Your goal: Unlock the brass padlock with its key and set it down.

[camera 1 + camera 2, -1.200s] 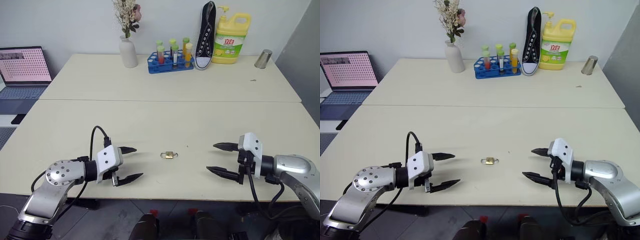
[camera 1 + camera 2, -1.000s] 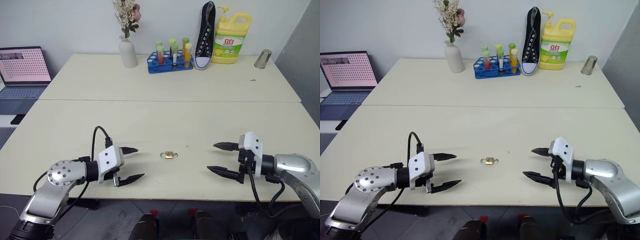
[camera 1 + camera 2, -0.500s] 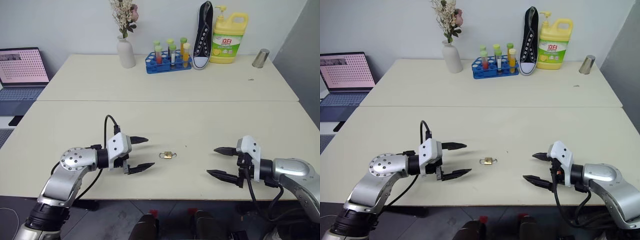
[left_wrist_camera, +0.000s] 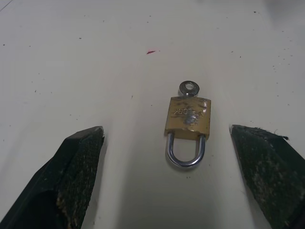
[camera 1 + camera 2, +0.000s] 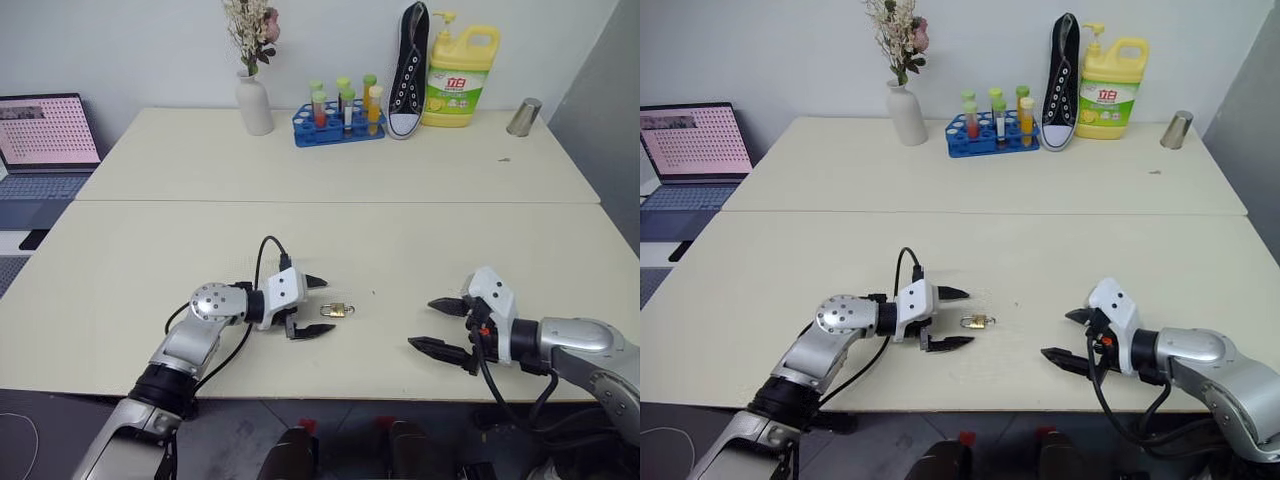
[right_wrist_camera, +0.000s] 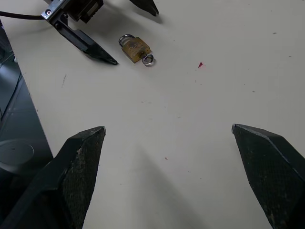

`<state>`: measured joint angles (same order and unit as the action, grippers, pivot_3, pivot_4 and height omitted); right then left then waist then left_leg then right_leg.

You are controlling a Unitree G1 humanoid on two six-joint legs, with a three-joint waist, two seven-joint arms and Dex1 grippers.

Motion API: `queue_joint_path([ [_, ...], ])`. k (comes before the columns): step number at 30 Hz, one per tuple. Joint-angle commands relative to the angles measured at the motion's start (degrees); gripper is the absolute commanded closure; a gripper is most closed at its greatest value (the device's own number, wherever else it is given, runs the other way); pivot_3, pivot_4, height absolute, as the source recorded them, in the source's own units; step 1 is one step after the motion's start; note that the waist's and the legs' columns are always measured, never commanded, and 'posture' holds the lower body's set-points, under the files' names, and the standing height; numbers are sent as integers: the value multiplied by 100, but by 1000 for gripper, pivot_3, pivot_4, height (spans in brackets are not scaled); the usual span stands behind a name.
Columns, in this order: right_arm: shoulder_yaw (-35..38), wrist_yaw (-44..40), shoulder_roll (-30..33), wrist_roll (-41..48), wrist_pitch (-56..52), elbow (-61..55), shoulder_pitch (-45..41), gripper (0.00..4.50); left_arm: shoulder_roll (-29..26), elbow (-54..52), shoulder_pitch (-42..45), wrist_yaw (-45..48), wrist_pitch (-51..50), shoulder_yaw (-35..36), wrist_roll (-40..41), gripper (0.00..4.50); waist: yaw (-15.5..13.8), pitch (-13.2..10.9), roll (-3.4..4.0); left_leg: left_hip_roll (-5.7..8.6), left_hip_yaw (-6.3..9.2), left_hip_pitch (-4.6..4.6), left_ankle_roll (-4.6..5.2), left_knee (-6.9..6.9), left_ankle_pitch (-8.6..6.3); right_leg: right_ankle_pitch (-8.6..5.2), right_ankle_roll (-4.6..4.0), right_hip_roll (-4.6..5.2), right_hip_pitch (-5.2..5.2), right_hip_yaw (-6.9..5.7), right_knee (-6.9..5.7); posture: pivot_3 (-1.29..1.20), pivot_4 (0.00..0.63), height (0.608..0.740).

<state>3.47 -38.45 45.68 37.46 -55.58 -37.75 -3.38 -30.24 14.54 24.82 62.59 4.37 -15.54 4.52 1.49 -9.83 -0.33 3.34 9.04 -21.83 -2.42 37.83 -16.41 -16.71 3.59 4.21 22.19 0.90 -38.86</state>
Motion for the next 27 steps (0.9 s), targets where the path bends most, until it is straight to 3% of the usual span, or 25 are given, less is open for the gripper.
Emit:
queue_joint_path([
  [1, 200, 127, -40, 190, -75, -286, -12, 51, 126, 259, 105, 77, 122, -173, -151, 0, 0, 1, 0, 0, 1, 0, 0, 1, 0, 0, 0, 0, -1, 0, 0, 0, 150, 740],
  [5, 216, 204, -46, 265, -116, -355, 9, 51, 187, 394, 170, 222, 63, -239, -180, 0, -5, 2, -2, 2, 3, 1, 0, 2, 0, 0, 1, 1, -4, -1, 0, 0, 150, 740],
  [8, 232, 262, -43, 311, -120, -372, 14, 0, 198, 468, 218, 331, 35, -295, -217, 554, -5, 3, -2, 1, 3, 1, 0, 3, 0, 0, 1, 1, -5, -1, 0, 0, 150, 740],
  [18, 220, 253, -41, 327, -76, -364, 57, 0, 142, 610, 287, 294, -36, -491, -505, 3519, -26, 8, 1, 3, 9, 15, 1, 5, 0, 0, 3, 1, -22, -7, 0, 0, 150, 740],
  [27, 123, 107, -12, 154, 264, -340, 75, 0, 156, 492, 213, -4, 706, -429, -638, 3517, -56, 8, 2, 1, 9, 77, 3, -4, -1, -9, 18, 1, -90, -8, 13, 0, 150, 740],
])
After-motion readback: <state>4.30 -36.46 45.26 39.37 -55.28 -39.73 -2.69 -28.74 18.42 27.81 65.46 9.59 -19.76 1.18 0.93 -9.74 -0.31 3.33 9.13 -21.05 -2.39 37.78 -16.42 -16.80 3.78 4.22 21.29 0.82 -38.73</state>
